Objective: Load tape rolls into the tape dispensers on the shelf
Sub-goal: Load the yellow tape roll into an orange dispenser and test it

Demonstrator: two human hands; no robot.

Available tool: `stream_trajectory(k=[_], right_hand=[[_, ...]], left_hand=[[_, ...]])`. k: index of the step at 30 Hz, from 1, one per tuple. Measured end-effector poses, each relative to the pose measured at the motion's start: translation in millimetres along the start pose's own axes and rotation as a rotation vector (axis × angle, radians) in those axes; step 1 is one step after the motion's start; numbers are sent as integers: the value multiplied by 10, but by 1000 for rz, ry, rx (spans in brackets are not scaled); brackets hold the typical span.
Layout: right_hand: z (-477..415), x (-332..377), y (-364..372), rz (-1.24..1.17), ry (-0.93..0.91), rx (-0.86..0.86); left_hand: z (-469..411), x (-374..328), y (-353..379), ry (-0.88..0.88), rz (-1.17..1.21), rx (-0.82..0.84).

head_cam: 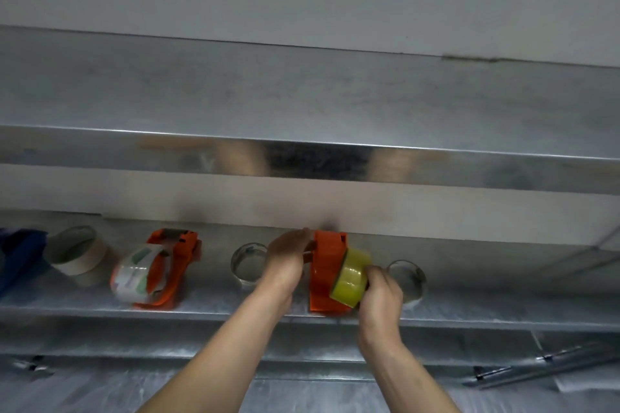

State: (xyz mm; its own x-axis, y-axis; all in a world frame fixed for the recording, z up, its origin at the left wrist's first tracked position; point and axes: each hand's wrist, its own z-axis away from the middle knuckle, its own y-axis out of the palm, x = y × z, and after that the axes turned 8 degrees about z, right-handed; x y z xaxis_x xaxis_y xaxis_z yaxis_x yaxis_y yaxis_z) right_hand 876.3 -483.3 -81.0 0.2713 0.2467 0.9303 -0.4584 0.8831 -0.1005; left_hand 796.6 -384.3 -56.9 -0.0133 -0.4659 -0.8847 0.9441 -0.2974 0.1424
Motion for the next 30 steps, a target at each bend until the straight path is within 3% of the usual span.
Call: stream_trajectory(k=[6,14,26,30], right_hand=[[0,-40,71,-6,13,-39],[-91,195,283,167,-151,199],[-330,122,221,254,-71,221],[-375,3,126,376,-61,303]], left_hand=[[-102,79,24,-5,-41,59],[-180,157,60,-45,-108,125],[-288,240,76,-34,-142,138],[-240,390,60,-100,-219,172]])
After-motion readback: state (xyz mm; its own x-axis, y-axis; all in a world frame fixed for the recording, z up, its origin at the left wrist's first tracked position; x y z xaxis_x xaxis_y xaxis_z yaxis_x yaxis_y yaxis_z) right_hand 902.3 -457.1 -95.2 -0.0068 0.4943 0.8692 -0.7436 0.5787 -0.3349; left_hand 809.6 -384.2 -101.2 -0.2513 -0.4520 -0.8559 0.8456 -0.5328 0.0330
